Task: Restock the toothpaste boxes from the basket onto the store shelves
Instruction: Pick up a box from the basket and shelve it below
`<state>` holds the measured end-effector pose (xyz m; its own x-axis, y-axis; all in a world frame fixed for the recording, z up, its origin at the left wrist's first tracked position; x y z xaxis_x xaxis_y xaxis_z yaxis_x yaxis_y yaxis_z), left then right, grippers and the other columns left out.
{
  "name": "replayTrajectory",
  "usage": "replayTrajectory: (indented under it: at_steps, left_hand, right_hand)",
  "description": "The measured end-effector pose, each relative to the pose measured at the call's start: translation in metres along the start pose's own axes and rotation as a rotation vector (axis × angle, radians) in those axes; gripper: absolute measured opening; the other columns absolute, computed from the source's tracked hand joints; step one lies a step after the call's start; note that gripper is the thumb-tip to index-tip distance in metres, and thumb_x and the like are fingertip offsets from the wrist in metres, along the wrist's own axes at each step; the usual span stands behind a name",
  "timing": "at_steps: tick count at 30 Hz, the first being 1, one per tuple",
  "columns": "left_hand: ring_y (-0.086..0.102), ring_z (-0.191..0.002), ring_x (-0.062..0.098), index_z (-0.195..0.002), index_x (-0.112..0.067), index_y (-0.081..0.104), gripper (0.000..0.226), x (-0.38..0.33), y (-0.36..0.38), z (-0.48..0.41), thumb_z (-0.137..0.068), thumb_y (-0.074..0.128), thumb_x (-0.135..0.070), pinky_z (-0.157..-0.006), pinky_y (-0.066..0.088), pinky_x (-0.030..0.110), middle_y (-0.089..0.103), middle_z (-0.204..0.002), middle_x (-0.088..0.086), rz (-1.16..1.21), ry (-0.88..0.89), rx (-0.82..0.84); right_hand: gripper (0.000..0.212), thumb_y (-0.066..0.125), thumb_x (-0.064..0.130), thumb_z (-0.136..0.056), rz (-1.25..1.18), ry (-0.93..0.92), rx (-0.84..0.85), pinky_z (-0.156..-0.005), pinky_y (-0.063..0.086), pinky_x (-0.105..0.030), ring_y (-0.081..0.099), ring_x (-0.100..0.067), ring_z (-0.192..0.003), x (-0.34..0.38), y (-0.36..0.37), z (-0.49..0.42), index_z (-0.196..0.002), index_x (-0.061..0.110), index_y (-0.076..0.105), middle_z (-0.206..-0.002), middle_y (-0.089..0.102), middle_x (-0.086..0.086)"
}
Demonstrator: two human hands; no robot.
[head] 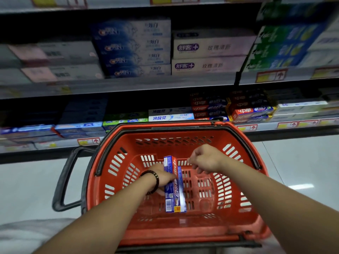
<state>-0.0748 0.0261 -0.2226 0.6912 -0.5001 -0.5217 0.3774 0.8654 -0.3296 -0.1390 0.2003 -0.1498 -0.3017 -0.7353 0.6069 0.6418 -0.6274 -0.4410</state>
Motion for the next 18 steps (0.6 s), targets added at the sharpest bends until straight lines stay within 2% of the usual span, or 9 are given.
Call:
replayTrajectory:
  at_steps: [4,7,11,15,18]
  left_hand:
    - [0.079,-0.077,0.025,-0.098,-0.008,0.073,0.014,-0.019,-0.010,0.030,-0.093,0.071,-0.021,-0.070,0.066,0.048,0.079,-0.090,0.013,0.011,0.055,-0.033]
    - [0.079,-0.076,0.027,-0.107,0.000,0.069,0.024,-0.030,-0.012,0.052,-0.094,0.070,-0.020,-0.070,0.066,0.046,0.079,-0.091,0.017,0.070,0.033,0.008]
    - [0.079,-0.077,0.033,-0.116,0.003,0.062,0.030,-0.052,-0.024,0.085,-0.094,0.068,-0.015,-0.073,0.066,0.049,0.078,-0.092,0.021,0.166,0.032,0.026]
    - [0.079,-0.081,0.036,-0.116,0.000,0.060,0.027,-0.082,-0.034,0.117,-0.094,0.068,-0.014,-0.079,0.065,0.051,0.078,-0.098,0.021,0.277,0.051,0.037]
    - [0.078,-0.079,0.037,-0.114,0.001,0.060,0.024,-0.107,-0.044,0.138,-0.094,0.067,-0.010,-0.074,0.065,0.050,0.075,-0.095,0.017,0.354,0.119,0.024]
  right_hand:
    - [0.024,0.069,0.034,-0.101,0.068,-0.085,-0.028,-0.064,0.053,-0.038,0.070,-0.025,-0.071,0.025,-0.011,0.016,-0.095,0.012,0.073,-0.098,0.079,-0.019]
    - [0.025,0.071,0.039,-0.100,0.111,-0.121,-0.018,-0.065,0.054,-0.038,0.071,-0.025,-0.074,0.039,-0.018,0.028,-0.091,0.015,0.073,-0.093,0.080,-0.014]
    - [0.024,0.070,0.039,-0.101,0.164,-0.185,-0.032,-0.065,0.055,-0.034,0.071,-0.017,-0.073,0.058,-0.033,0.053,-0.093,0.017,0.073,-0.094,0.080,-0.006]
    - [0.029,0.067,0.045,-0.101,0.176,-0.190,0.016,-0.067,0.054,-0.033,0.070,-0.017,-0.076,0.066,-0.038,0.071,-0.099,0.017,0.071,-0.100,0.079,-0.007]
    - [0.040,0.066,0.051,-0.101,0.063,-0.175,0.072,-0.063,0.053,-0.030,0.069,-0.016,-0.075,0.071,-0.038,0.085,-0.111,0.012,0.068,-0.100,0.075,-0.005]
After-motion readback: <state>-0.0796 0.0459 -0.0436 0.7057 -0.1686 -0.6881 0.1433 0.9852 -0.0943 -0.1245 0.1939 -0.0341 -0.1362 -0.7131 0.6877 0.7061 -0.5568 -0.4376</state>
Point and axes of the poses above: each hand's wrist, its own z-axis away from the middle knuckle, its own y-axis out of the palm, x = y × z, the point moved 10 cm from there along -z, towards the middle knuckle
